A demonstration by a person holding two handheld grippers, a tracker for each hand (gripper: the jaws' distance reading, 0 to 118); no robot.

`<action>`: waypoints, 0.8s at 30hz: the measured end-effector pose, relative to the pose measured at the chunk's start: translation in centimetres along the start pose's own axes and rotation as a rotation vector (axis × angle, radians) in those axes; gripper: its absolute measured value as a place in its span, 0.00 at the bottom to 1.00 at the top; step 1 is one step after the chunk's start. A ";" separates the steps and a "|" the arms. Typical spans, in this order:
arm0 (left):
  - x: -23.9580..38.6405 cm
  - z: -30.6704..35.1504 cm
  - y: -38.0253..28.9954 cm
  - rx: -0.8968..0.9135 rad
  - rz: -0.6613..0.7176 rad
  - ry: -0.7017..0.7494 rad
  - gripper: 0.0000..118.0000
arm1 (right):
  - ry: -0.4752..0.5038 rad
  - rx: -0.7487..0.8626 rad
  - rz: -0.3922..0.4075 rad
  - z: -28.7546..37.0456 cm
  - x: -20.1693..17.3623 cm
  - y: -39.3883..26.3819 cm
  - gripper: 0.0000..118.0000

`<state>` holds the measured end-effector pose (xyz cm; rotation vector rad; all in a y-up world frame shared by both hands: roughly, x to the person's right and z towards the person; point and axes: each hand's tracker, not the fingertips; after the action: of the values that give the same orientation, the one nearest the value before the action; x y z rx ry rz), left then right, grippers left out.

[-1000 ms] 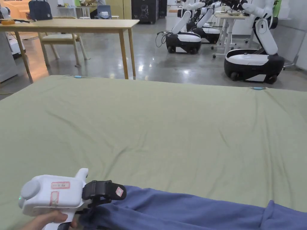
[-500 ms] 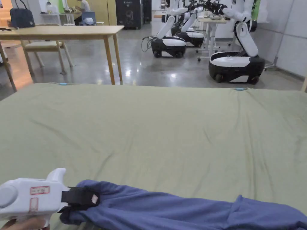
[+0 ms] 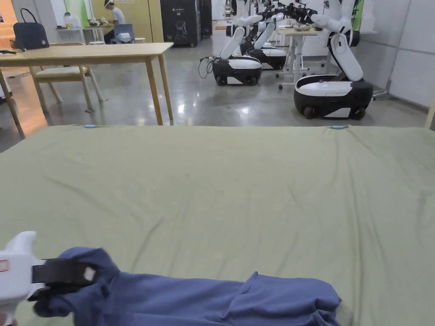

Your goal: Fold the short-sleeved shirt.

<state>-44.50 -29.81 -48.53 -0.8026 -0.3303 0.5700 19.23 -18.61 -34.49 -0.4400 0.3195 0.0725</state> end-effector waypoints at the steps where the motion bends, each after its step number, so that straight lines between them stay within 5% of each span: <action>1: 1.1 -1.2 0.3 -0.023 -0.012 -0.036 0.09 | 0.003 -0.002 0.003 -0.1 -0.2 0.1 0.01; 4: 6.1 -6.5 -1.2 -0.122 -0.072 0.010 0.09 | 0.008 -0.009 0.019 0.0 -0.5 0.0 0.01; 9: 5.2 -15.6 -2.0 -0.292 -0.034 0.133 0.14 | 0.033 0.000 0.015 0.9 -0.4 -0.2 0.01; 10: 4.9 -16.8 -2.2 -0.320 -0.022 0.147 0.27 | 0.031 0.001 0.017 1.1 -0.3 -0.2 0.01; 12: 4.6 -17.1 -2.3 -0.297 0.037 -0.025 0.70 | 0.018 0.004 0.019 1.7 -0.1 -0.4 0.01; 14: 5.5 -16.2 -1.9 -0.308 0.065 -0.125 0.97 | 0.011 0.007 0.008 2.0 0.3 -0.5 0.01; 21: 6.2 -5.1 0.4 -0.084 -0.064 -0.079 0.92 | -0.001 0.018 -0.027 1.7 1.1 -1.0 0.01; 22: 5.5 -3.3 0.5 -0.047 -0.079 -0.054 0.85 | 0.000 0.016 -0.030 1.5 1.1 -1.0 0.01; 24: 3.8 -1.1 0.4 0.002 -0.131 0.073 0.25 | 0.003 0.013 -0.032 1.0 1.2 -1.1 0.01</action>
<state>-41.05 -28.00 -49.27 -0.7912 -0.3125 0.4177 20.80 -19.17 -33.56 -0.4321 0.3154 0.0390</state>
